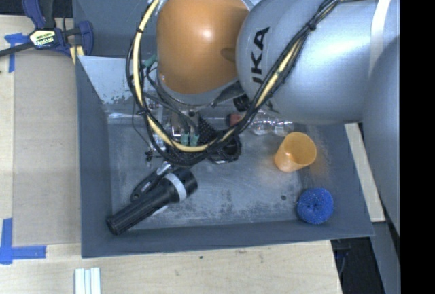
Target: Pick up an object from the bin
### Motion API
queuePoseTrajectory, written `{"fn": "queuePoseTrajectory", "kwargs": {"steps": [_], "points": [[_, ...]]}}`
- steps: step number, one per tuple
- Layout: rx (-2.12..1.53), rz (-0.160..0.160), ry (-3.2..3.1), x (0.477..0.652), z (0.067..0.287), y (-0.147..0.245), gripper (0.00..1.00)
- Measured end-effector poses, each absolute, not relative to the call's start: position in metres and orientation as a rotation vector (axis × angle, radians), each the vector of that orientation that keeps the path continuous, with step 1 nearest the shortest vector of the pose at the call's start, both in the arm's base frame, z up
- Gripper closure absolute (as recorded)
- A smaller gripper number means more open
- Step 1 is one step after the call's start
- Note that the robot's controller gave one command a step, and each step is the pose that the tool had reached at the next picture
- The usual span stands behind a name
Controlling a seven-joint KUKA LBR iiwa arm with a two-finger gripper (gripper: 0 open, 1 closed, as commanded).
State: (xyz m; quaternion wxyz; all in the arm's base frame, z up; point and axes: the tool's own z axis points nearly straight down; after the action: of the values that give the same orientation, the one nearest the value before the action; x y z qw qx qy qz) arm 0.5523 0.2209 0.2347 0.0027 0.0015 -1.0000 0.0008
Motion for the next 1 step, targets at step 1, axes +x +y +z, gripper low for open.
{"fn": "queuePoseTrajectory", "kwargs": {"steps": [1], "points": [[-0.001, -0.002, -3.145, 0.5540, 0.2400, 0.2198, 0.00]]}}
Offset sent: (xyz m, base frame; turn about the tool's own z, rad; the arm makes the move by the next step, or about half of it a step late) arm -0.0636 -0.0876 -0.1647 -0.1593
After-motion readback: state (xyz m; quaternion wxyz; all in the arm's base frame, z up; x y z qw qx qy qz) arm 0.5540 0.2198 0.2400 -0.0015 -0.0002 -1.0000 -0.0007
